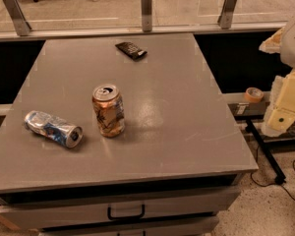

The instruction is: Move orange can near rxbar chocolate

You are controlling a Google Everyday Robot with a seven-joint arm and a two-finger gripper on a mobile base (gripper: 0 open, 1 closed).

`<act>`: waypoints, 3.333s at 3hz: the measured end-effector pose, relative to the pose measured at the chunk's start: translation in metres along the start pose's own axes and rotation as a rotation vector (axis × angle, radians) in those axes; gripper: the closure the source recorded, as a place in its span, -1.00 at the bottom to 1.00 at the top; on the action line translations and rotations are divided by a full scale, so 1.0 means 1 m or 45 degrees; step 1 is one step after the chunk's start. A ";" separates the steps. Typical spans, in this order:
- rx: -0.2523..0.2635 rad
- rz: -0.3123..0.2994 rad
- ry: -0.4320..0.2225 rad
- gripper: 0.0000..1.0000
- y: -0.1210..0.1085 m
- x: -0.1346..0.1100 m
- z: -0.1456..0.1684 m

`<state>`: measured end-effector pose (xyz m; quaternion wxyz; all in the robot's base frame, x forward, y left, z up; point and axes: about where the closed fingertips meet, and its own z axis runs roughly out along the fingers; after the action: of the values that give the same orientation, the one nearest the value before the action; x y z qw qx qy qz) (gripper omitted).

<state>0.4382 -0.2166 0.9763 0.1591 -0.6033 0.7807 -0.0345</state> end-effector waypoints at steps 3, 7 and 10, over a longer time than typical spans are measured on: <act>-0.055 0.004 -0.386 -1.00 0.004 -0.037 0.024; -0.258 -0.073 -1.134 -1.00 0.054 -0.198 0.039; -0.156 0.121 -1.550 -1.00 0.045 -0.284 0.094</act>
Offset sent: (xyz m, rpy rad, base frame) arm 0.0046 0.0613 -0.0046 0.5846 0.0243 0.1149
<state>0.4861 0.0794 0.9351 0.5429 -0.4872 0.5764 0.3684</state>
